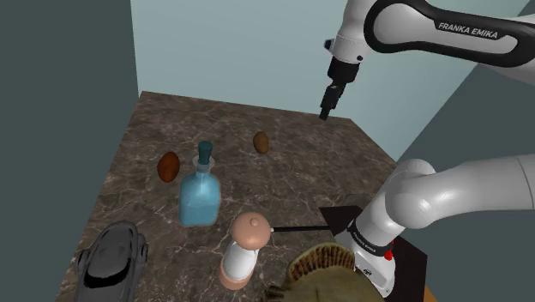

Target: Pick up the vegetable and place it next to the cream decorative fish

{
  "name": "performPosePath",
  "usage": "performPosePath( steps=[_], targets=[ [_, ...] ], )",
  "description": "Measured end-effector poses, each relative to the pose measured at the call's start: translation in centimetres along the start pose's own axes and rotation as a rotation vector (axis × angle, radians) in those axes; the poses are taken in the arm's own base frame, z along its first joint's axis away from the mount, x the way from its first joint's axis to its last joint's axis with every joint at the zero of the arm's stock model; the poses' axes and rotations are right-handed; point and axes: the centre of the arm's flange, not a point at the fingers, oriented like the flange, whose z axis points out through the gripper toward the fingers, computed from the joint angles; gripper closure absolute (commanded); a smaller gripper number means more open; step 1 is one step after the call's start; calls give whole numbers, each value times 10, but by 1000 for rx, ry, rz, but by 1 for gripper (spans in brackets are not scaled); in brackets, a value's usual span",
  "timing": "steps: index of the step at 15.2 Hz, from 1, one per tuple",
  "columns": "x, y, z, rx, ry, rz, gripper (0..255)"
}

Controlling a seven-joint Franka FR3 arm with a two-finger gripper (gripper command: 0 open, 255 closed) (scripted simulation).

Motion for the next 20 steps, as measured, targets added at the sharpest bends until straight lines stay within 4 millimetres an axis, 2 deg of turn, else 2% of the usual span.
performPosePath(
  steps=[3, 11, 20],
  targets=[
    [8, -10, 7, 7, 3, 9, 0],
    [63, -80, 40, 50, 25, 67, 0],
    [136, -156, 74, 101, 50, 135, 0]
  ],
)
